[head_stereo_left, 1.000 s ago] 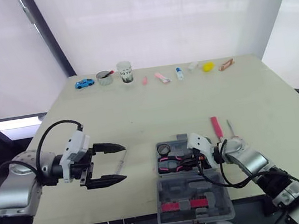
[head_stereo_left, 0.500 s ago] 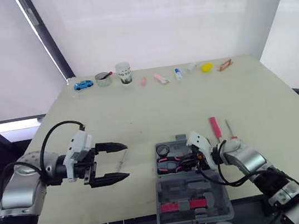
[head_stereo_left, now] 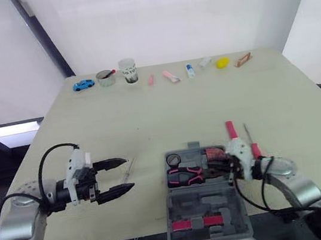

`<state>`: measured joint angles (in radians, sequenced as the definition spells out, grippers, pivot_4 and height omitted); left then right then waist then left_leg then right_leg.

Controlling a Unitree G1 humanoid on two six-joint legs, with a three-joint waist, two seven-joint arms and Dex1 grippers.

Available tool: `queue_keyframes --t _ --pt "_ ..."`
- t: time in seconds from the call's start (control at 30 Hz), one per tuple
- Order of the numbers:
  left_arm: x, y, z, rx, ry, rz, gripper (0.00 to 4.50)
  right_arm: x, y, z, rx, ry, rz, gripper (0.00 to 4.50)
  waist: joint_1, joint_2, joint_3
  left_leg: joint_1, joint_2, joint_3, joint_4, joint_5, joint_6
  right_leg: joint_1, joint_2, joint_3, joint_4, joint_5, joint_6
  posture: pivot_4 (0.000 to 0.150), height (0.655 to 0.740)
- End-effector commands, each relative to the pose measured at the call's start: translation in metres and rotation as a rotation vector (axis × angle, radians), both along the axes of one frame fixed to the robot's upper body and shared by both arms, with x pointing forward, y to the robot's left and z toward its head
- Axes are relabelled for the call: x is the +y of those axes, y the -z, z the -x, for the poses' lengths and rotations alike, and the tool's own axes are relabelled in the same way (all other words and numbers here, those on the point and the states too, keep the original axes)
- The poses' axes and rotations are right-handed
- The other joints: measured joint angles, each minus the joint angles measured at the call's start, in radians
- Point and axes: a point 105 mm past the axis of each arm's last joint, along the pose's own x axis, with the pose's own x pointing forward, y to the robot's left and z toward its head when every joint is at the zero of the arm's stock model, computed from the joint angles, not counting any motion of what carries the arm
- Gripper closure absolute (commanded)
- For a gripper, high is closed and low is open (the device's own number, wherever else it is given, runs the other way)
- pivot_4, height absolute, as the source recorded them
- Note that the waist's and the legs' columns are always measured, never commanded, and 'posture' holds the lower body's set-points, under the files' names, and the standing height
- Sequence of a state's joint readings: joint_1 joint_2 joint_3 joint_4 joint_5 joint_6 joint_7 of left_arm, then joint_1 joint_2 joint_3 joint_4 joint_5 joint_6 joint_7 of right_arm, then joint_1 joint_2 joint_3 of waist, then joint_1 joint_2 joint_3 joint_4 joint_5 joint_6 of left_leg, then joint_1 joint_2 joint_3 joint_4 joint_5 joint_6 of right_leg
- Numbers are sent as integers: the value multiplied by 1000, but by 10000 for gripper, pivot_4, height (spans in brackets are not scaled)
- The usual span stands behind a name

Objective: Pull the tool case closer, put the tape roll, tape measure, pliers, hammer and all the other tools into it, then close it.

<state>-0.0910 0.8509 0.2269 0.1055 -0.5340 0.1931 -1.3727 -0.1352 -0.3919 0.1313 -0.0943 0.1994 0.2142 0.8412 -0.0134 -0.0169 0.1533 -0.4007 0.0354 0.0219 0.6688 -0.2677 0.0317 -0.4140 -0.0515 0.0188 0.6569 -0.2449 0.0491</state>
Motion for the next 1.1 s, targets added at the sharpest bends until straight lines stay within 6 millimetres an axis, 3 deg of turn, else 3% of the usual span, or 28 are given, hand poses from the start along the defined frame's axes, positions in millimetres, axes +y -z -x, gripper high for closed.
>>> queue_keyframes --t 0.03,0.17,0.23,0.33,0.4,0.43,0.67,0.7,0.9,1.1 --pt "19 -8 -4 -95 -120 29 0 -32 -27 3 -151 130 -52 43131 1 -1 1 0 0 0 0 0 0 0 0 0 0 0 0 1500 7400" --pt "42 7 -2 -127 -254 15 0 -85 -20 18 -154 288 -29 43131 2 -1 2 1 0 1 0 0 0 0 0 0 0 0 0 1500 7400" --pt "56 17 6 -112 -336 23 0 -122 -11 34 -131 398 -15 43131 4 -1 2 1 0 1 0 0 0 1 0 0 -1 -2 -4 1500 7400" --pt "72 31 19 -84 -412 18 0 -155 -5 56 -117 510 -23 41169 2 -1 2 1 0 1 0 0 0 1 -1 1 -1 -2 -4 1500 7400" --pt "86 43 29 -58 -474 2 0 -173 -4 73 -110 593 -41 32596 0 -1 2 2 1 2 0 0 0 1 0 1 0 -2 -4 1500 7400" --pt "93 48 35 -45 -505 -4 0 -181 -3 80 -104 633 -50 32596 -1 -1 2 3 1 2 0 0 0 1 0 1 0 -2 -4 1500 7400" --pt "129 67 66 -3 -668 -33 0 -228 17 132 -21 823 -78 2633 2 -2 2 5 3 2 0 0 0 1 -5 2 0 -4 -1 1500 7400" --pt "132 68 68 -1 -678 -37 0 -233 20 137 -10 843 -84 739 3 -2 2 4 3 2 0 0 -1 1 -6 1 -1 -4 -2 1500 7400" --pt "138 69 71 -3 -690 -48 0 -246 33 151 36 906 -92 739 2 -1 2 4 3 2 0 -1 -1 1 -18 -5 -1 -2 -5 1500 7400" --pt "114 59 53 -54 -539 -95 0 -217 18 127 56 776 -116 739 2 -1 2 4 3 2 -2 -1 -2 0 -22 -7 -1 -1 -6 1500 7400"
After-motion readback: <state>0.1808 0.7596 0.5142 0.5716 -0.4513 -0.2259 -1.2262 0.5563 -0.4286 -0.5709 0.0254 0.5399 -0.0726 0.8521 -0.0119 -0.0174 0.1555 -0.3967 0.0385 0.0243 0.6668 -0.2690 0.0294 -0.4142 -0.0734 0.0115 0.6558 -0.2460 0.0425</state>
